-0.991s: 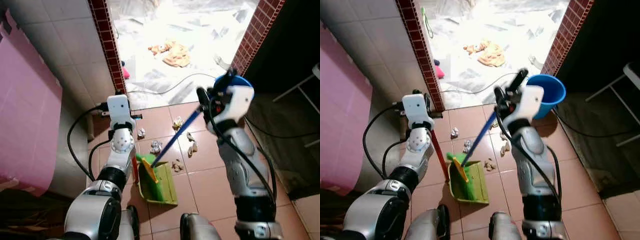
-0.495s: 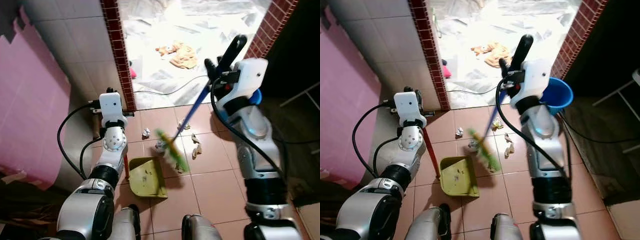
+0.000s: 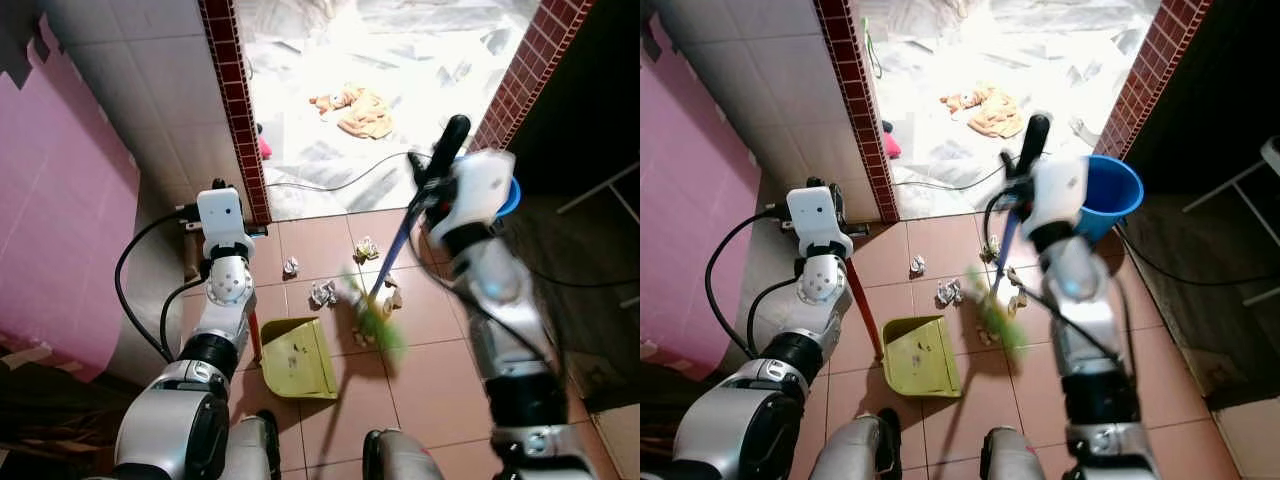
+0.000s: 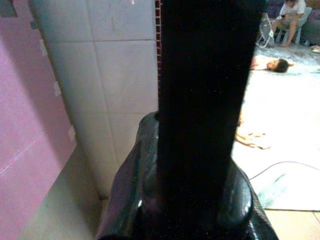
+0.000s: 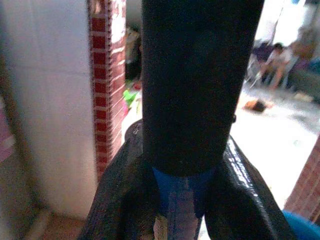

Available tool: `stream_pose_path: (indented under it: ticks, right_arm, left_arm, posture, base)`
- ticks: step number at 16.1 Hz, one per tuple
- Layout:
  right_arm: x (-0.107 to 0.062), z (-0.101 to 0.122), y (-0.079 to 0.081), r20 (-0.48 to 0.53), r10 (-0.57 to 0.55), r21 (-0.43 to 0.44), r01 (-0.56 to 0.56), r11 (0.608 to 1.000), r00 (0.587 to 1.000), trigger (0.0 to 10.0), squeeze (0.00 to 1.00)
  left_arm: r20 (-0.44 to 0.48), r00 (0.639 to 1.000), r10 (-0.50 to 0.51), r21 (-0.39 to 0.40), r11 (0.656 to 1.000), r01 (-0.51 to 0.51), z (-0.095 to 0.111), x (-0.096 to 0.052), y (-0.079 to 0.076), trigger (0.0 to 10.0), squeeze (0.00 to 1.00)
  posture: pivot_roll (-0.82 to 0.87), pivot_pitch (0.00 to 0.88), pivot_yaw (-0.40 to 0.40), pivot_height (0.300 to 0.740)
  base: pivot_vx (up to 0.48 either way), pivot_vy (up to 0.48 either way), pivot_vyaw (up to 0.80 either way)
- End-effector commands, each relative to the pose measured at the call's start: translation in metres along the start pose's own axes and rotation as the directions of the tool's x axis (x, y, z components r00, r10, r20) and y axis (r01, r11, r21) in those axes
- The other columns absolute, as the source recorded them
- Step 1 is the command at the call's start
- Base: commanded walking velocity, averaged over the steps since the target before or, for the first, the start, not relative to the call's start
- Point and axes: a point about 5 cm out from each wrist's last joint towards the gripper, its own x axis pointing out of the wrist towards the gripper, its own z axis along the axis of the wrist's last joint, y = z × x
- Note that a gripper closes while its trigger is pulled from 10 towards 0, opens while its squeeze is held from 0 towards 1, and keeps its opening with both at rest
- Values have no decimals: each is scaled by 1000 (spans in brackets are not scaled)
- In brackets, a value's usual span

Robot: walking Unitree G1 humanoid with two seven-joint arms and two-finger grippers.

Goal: Sweep floor

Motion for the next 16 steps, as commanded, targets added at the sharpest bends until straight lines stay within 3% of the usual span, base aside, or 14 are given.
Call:
stream_pose_path:
  ticks: [1, 3, 6, 9, 10, 15, 16]
  right_arm:
    - [-1, 2, 9, 47, 23, -7, -22, 1000, 999, 10000, 0]
    - [-3, -15, 22, 19, 37, -13, -37, 999, 999, 10000, 0]
    - [-2, -19, 35, 2, 58, 43, -58, 997, 998, 10000, 0]
    - [4, -15, 37, -21, 16, 201, -11, 980, 1000, 10000, 0]
    - [9, -8, 36, -23, 26, 287, -18, 958, 999, 10000, 0]
    - [15, 4, 32, 12, 95, 285, -95, 954, 995, 10000, 0]
    - [18, 14, 25, 77, 85, 189, -98, 977, 993, 10000, 0]
  left_arm:
    - [4, 1000, 23, -15, 1000, -23, 2, 1, 1, 10000, 0]
    - [8, 1000, 13, -5, 1000, -13, 0, -2, 0, 10000, 0]
    - [7, 1000, 11, 3, 1000, -11, -2, -3, 2, 10000, 0]
    - [4, 1000, 10, 6, 1000, -10, -2, -3, 2, 10000, 0]
    - [2, 1000, 10, 7, 1000, -10, -1, -2, 0, 10000, 0]
    - [6, 1000, 21, 60, 998, -21, -1, -1, 2, 10000, 0]
    - [12, 999, 36, 53, 998, -36, 0, 1, 6, 10000, 0]
  posture:
    - [-132, 97, 47, 740]
    - [-113, 98, 50, 740]
    - [-104, 97, 49, 740]
    - [-109, 96, 48, 740]
    - [-115, 94, 49, 740]
    - [-121, 93, 52, 740]
    - [-122, 97, 46, 740]
  base:
    - [0, 0, 0]
    - [0, 0, 0]
    - [0, 0, 0]
    - [0, 0, 0]
    - [0, 0, 0]
    - [0, 0, 0]
    - [0, 0, 0]
